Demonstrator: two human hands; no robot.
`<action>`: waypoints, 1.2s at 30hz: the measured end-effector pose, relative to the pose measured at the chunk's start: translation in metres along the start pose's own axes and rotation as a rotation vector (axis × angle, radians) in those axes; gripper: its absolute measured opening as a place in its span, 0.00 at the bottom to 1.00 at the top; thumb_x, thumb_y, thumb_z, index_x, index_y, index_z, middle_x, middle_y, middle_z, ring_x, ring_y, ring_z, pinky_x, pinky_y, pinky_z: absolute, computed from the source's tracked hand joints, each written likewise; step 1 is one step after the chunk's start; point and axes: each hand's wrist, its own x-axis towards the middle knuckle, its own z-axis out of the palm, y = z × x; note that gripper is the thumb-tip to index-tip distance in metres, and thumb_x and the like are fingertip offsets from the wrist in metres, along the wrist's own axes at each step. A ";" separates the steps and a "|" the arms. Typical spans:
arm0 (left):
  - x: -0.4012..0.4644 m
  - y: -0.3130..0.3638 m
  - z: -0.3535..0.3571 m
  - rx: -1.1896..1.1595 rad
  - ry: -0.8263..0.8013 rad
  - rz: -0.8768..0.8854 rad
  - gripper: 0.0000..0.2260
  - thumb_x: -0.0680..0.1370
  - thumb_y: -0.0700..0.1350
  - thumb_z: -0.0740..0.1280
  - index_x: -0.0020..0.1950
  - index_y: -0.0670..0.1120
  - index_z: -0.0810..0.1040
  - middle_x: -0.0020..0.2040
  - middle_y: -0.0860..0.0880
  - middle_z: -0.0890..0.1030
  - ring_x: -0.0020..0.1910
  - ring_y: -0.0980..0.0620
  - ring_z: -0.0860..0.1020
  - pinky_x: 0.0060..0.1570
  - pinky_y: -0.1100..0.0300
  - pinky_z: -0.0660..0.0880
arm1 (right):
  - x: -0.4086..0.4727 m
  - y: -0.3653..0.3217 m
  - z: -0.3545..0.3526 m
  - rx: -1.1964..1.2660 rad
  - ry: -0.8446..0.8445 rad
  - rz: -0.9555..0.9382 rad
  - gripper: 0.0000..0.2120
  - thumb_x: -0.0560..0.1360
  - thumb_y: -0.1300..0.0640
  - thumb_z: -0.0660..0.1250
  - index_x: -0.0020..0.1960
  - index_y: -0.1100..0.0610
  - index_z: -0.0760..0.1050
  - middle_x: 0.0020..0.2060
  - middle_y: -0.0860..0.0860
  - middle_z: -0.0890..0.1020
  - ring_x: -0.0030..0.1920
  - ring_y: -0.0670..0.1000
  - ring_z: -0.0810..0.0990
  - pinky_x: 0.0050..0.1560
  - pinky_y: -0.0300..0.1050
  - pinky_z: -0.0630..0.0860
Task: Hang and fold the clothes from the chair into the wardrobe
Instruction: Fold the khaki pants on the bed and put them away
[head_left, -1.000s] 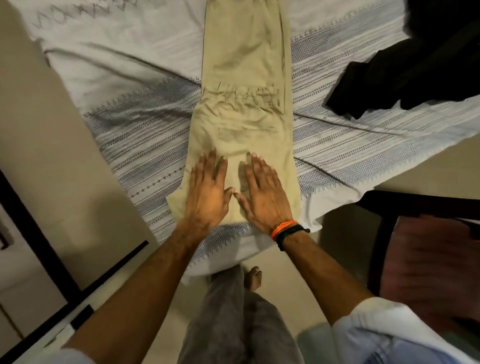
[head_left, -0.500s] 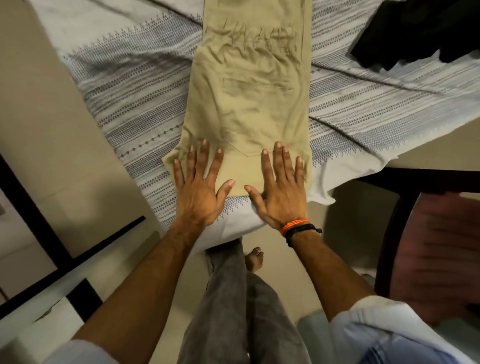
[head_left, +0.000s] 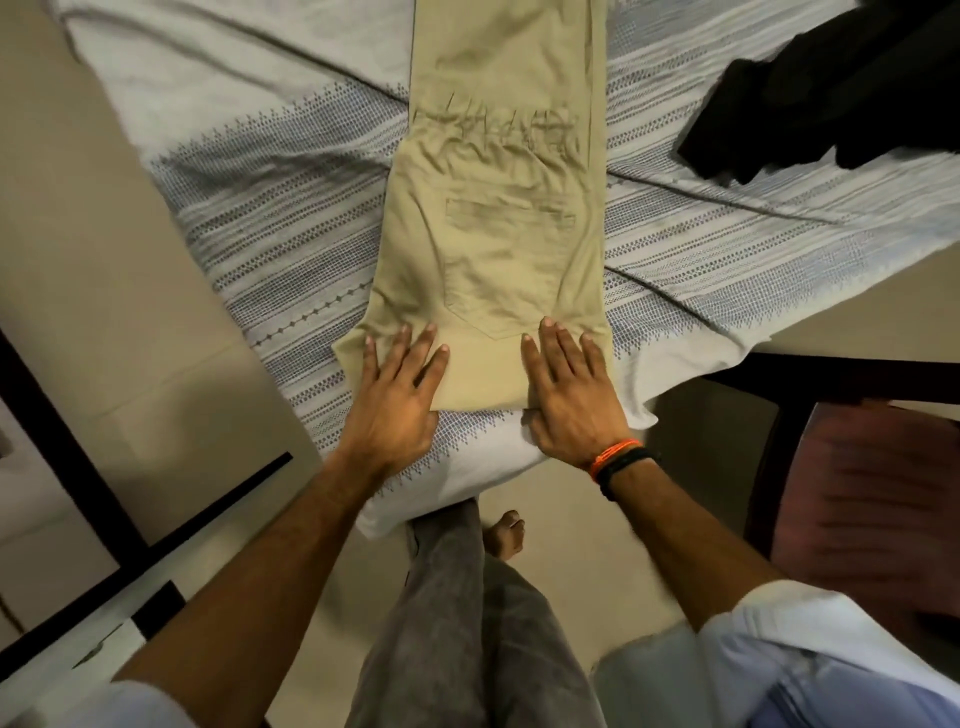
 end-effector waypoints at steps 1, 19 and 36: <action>0.003 0.003 -0.003 0.027 -0.022 -0.011 0.37 0.72 0.45 0.69 0.79 0.42 0.58 0.80 0.40 0.53 0.78 0.36 0.52 0.73 0.31 0.49 | 0.003 -0.003 -0.001 -0.029 -0.007 0.005 0.41 0.66 0.50 0.70 0.75 0.64 0.63 0.75 0.68 0.62 0.74 0.67 0.64 0.73 0.68 0.59; -0.042 0.041 -0.107 0.090 -0.073 -0.022 0.31 0.75 0.32 0.64 0.76 0.45 0.62 0.76 0.42 0.65 0.72 0.39 0.68 0.64 0.38 0.71 | -0.049 -0.025 -0.096 -0.003 0.052 0.108 0.24 0.67 0.66 0.68 0.63 0.63 0.70 0.59 0.61 0.77 0.62 0.62 0.75 0.67 0.58 0.66; -0.207 0.131 -0.129 0.097 -0.043 -0.123 0.27 0.74 0.41 0.68 0.72 0.52 0.66 0.59 0.44 0.78 0.57 0.42 0.77 0.52 0.49 0.73 | -0.232 -0.065 -0.138 -0.057 0.171 0.024 0.13 0.71 0.58 0.66 0.55 0.58 0.74 0.48 0.56 0.81 0.47 0.60 0.78 0.41 0.47 0.63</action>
